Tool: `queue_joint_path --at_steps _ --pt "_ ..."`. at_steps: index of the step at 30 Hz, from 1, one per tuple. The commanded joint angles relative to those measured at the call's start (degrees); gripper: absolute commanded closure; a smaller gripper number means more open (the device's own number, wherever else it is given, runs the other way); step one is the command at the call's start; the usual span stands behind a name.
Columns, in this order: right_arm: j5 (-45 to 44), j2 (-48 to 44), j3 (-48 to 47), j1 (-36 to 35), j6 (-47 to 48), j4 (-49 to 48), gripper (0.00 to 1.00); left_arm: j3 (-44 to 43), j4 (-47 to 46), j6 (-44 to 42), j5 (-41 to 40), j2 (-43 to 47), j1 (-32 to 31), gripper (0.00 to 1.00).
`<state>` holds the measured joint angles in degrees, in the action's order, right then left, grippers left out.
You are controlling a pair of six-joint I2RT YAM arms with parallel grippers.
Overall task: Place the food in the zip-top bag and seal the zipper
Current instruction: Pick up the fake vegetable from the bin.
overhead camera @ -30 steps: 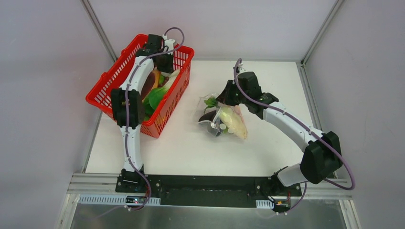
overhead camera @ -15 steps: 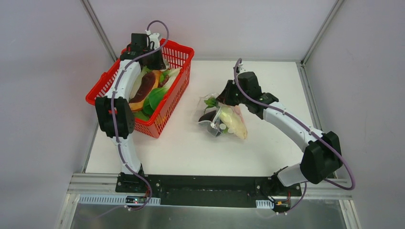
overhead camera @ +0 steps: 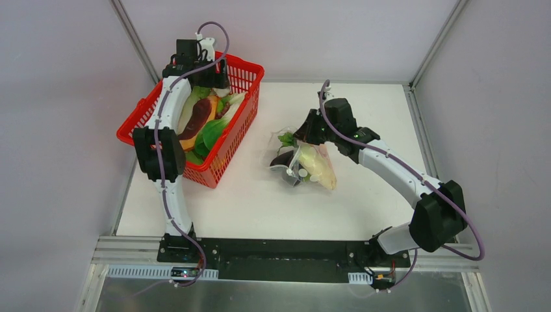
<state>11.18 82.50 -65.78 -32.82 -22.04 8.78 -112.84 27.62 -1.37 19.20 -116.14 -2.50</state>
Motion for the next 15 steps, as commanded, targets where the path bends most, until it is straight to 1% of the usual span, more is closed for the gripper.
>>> queue_joint_path --at_steps 1,4,7,8,10,15 --pt "1.22 -1.91 0.04 0.22 -0.41 -2.10 0.94 -8.00 1.57 -7.34 -0.01 -5.34 0.92 0.19" --pt "1.61 -1.45 -0.05 0.29 -0.50 -2.36 0.94 -10.73 1.69 -10.33 1.10 -8.64 0.92 0.13" --pt "2.18 -1.12 -0.44 0.30 -0.63 -2.34 0.94 -12.30 1.38 -13.21 2.23 -11.42 1.01 0.04" --pt "2.32 -1.08 -0.29 0.23 -0.72 -2.57 0.94 -13.12 1.54 -14.42 2.44 -12.42 1.01 0.03" --pt "2.63 -0.63 -0.45 0.27 -0.65 -2.37 0.93 -15.32 2.11 -15.62 2.24 -14.39 1.01 0.01" --pt "3.23 -0.06 -0.88 0.27 -0.46 -1.90 0.93 -19.71 2.72 -17.74 4.89 -18.28 1.36 0.01"
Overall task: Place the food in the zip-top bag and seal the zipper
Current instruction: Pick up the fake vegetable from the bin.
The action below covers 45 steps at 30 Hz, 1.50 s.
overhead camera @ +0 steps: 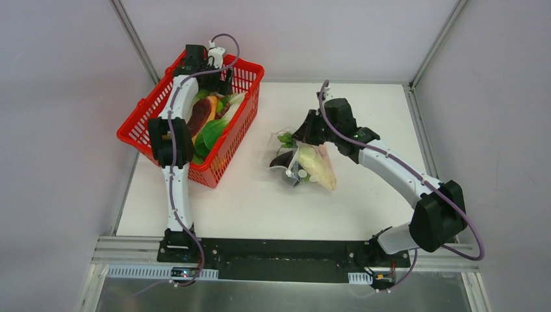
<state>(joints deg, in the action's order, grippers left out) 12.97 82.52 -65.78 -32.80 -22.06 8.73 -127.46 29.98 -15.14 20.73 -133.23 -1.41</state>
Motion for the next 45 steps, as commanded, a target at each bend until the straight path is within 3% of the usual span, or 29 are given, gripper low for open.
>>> queue_joint_path --at_steps 1,5,8,10,16,21,24,31,36,45 --pt "1.38 0.00 -0.78 0.21 -0.44 -1.94 0.93 -5.10 -0.20 -4.19 3.75 -1.58 0.27 0.01" --pt "1.79 0.65 -0.89 0.22 -0.60 -1.90 0.93 -5.02 -1.22 -4.43 2.69 -3.17 0.27 0.04" --pt "2.12 0.93 -0.92 0.25 -0.77 -2.05 0.92 -4.93 0.25 -4.74 2.50 -4.23 0.27 0.13" --pt "2.22 1.18 -1.06 0.25 -0.87 -2.13 0.92 -5.29 1.75 -4.70 1.77 -4.67 0.18 0.24" --pt "3.06 1.33 -1.37 0.22 -1.08 -2.14 0.92 -1.91 1.95 -5.43 0.83 -2.77 0.09 0.33" --pt "2.94 0.66 -0.53 0.15 -1.70 -2.63 0.92 -0.91 2.73 -5.11 0.49 -2.23 -0.10 0.66" --pt "2.96 0.37 -0.40 0.12 -1.75 -2.84 0.92 1.77 0.38 -4.04 0.76 -0.66 -0.37 1.00" --pt "2.94 -0.04 -0.36 0.15 -1.94 -2.92 0.92 12.03 -10.06 2.09 5.60 7.72 -0.44 1.00" --pt "3.11 -0.56 -0.22 0.16 -1.97 -2.93 0.92 14.64 -12.09 3.87 8.10 12.50 -0.44 1.00" --pt "2.85 -1.76 0.65 0.16 -2.10 -3.26 0.92 25.95 -16.93 5.10 5.05 25.91 -0.41 1.00"
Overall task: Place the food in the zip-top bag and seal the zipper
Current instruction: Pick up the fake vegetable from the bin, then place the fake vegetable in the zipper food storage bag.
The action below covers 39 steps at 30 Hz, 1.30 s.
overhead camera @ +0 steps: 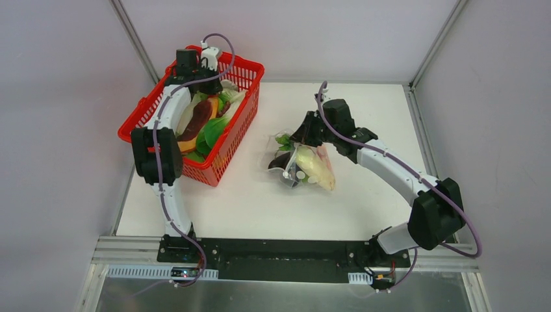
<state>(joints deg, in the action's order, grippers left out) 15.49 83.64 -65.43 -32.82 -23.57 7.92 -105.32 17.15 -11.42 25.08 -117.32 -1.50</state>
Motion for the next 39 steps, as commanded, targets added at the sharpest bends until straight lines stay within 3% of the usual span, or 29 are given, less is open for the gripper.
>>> queue_joint_path --at_steps 1,10,16,22,26,36,39 --pt "0.29 -2.95 0.35 0.13 -0.60 -2.54 0.92 5.51 -5.24 1.85 0.38 11.78 -0.35 1.00" --pt "-0.47 -5.12 0.84 0.27 -0.35 -4.15 0.93 16.00 -6.55 6.06 -0.99 27.99 -0.35 1.00" --pt "-0.63 -7.66 1.73 0.23 0.00 -5.61 0.93 21.26 -2.73 9.69 0.60 38.40 -1.64 1.00" --pt "-1.38 -10.08 4.04 0.28 0.06 -7.23 0.94 21.37 7.74 7.83 1.39 42.96 -12.45 1.00" --pt "-1.55 -11.88 6.17 0.30 -0.44 -9.14 0.95 27.66 1.70 15.00 2.49 46.06 -17.91 1.00" --pt "-1.54 -15.33 8.30 0.35 -1.08 -9.94 0.97 35.52 -6.95 21.34 2.17 41.40 -28.79 1.00" --pt "-1.33 -16.35 9.17 0.39 -2.09 -10.73 0.97 33.54 -3.36 19.47 -1.13 37.97 -32.25 1.00"
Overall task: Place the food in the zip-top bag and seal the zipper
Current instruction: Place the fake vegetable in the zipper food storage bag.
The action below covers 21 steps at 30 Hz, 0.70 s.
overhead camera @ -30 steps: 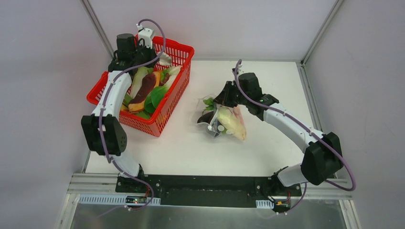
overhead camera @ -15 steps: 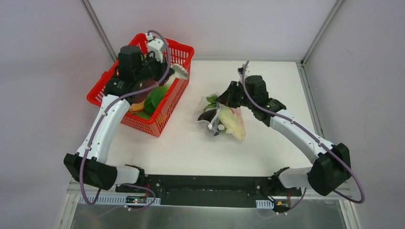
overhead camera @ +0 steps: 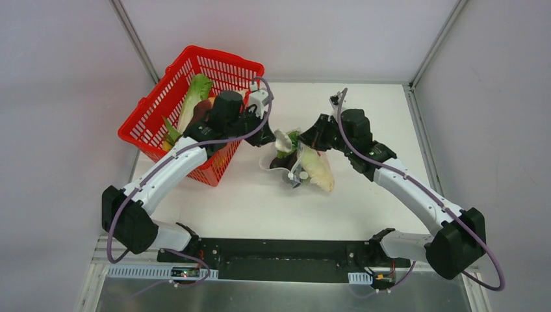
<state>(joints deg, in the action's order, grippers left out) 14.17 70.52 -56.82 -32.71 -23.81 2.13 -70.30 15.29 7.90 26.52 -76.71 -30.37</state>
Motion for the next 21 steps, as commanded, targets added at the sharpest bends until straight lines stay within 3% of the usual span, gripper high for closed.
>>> queue_joint_path --at_steps 1,10,16,17,19,21 --pt "-0.14 -3.54 0.90 0.35 -2.15 -5.20 0.97 -1.91 0.11 -0.92 -3.91 -3.60 -4.47 1.00" --pt "1.15 -5.06 2.53 1.03 -5.28 -7.13 0.97 -3.01 4.02 -0.43 -14.70 -11.55 -9.81 1.00" --pt "1.84 -5.72 3.26 1.33 -6.62 -8.08 0.97 -5.08 1.50 3.57 -13.10 -15.19 -11.29 0.98" --pt "1.78 -5.81 3.50 1.47 -6.76 -8.24 0.97 -5.44 1.73 4.08 -12.14 -15.56 -11.37 0.87" --pt "1.39 -6.19 3.63 2.04 -6.46 -8.09 0.97 -5.21 1.29 4.79 -10.92 -14.87 -11.38 0.76" --pt "1.26 -6.78 3.64 2.89 -6.02 -7.54 0.97 -4.88 1.46 4.58 -11.66 -13.02 -11.38 0.58"
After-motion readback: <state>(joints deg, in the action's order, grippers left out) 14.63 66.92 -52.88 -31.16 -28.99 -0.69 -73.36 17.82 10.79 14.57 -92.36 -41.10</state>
